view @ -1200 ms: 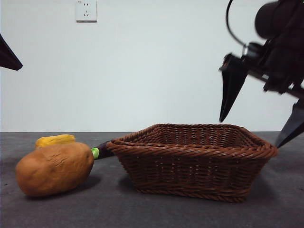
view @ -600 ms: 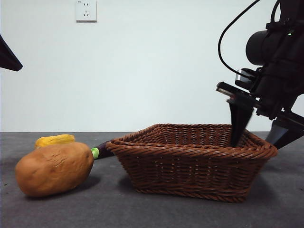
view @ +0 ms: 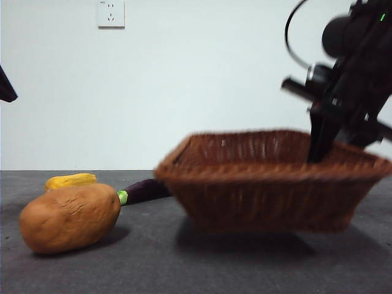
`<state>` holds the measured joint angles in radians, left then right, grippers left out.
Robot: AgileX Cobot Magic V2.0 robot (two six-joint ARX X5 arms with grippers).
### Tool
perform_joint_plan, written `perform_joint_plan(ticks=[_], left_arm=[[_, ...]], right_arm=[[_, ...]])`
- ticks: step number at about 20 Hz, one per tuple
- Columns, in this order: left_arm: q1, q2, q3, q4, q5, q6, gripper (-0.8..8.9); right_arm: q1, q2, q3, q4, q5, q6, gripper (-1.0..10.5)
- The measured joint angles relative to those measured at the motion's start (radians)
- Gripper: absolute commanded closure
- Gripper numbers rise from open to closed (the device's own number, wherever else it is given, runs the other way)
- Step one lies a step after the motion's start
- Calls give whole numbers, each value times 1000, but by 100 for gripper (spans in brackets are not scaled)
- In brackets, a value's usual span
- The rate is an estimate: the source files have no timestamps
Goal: Help me put the vegetables on the table into the basket
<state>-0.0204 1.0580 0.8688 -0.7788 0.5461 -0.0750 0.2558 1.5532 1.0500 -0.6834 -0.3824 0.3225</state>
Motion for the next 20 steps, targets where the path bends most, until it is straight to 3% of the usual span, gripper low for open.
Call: perform_joint_plan(ticks=[4, 5, 9, 11, 15, 20], left_arm=[[0, 223, 281, -172, -214, 66, 807], [0, 292, 354, -198, -243, 77, 758], [-9, 575, 630, -270, -261, 100, 295], [-31, 703, 756, -275, -292, 125, 168], [-74, 912, 940, -275, -433, 189, 151], [-85, 1078, 958, -251, -452, 225, 156]], right_arm=[[-22, -141, 0, -145, 2, -53, 957], [-27, -169, 0, -177, 5, -69, 957], [-51, -238, 12, -275, 8, -117, 957], [-68, -238, 47, -337, 21, -144, 957], [-87, -238, 115, -368, 44, -159, 957], [-87, -238, 127, -375, 45, -163, 957]])
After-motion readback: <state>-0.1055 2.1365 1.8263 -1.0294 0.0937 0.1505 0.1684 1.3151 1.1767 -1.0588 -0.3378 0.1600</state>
